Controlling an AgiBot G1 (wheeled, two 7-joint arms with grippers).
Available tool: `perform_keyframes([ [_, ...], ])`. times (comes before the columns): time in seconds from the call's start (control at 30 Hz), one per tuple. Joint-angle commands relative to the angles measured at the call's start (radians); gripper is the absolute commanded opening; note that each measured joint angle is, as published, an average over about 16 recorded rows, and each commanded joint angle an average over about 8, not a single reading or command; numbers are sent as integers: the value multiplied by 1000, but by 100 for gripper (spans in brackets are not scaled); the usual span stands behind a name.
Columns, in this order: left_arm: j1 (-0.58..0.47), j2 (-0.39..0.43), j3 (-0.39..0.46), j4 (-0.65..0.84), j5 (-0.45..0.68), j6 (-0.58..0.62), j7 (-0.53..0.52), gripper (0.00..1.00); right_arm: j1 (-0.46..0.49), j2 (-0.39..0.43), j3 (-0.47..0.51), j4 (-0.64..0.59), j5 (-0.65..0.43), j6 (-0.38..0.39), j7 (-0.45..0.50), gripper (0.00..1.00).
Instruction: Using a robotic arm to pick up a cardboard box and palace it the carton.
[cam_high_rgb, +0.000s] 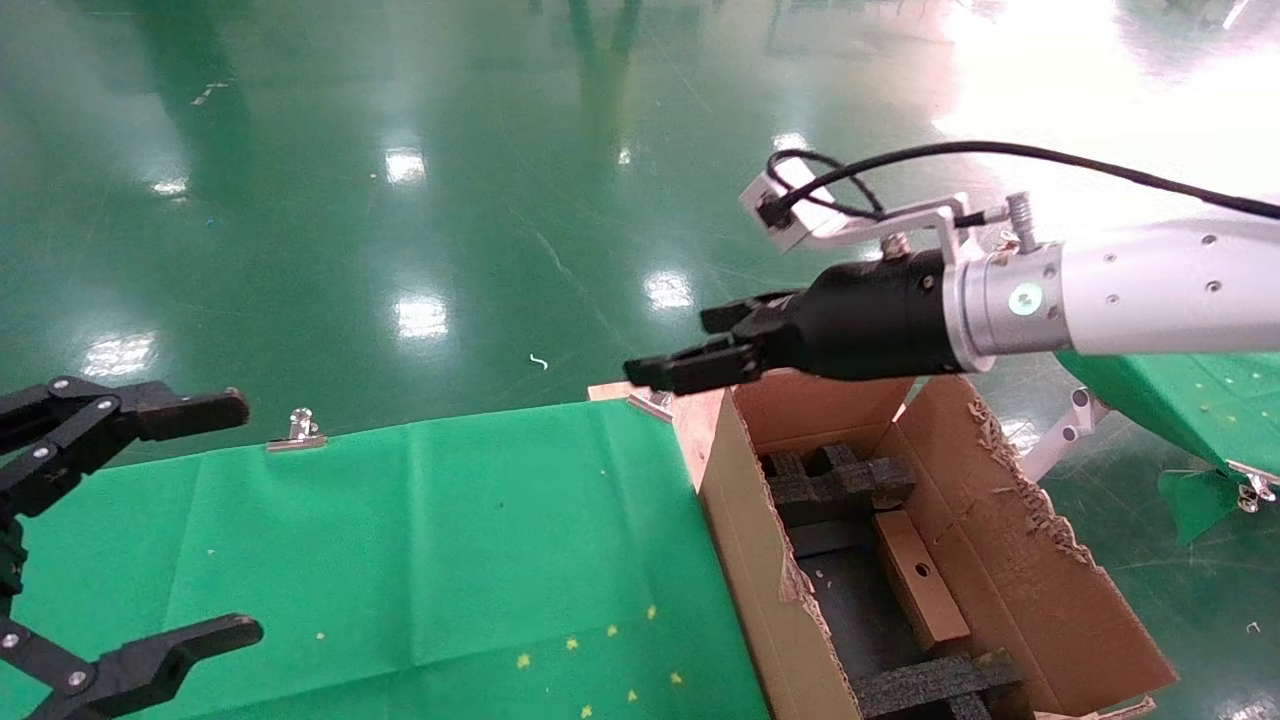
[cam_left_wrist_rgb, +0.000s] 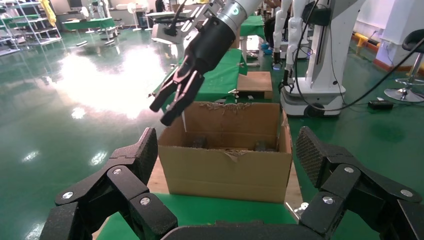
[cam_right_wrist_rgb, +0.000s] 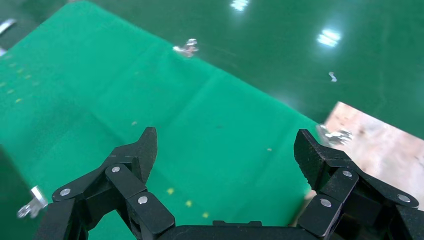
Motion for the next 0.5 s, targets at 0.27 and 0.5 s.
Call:
perform_keyframes([
  [0.27, 0, 0, 0, 0, 0, 0, 0, 100, -170, -20, 234, -13, 87, -128, -190, 100],
  [0.5, 0, 0, 1, 0, 0, 0, 0, 100, -303, -36, 416, -24, 155, -227, -337, 100],
])
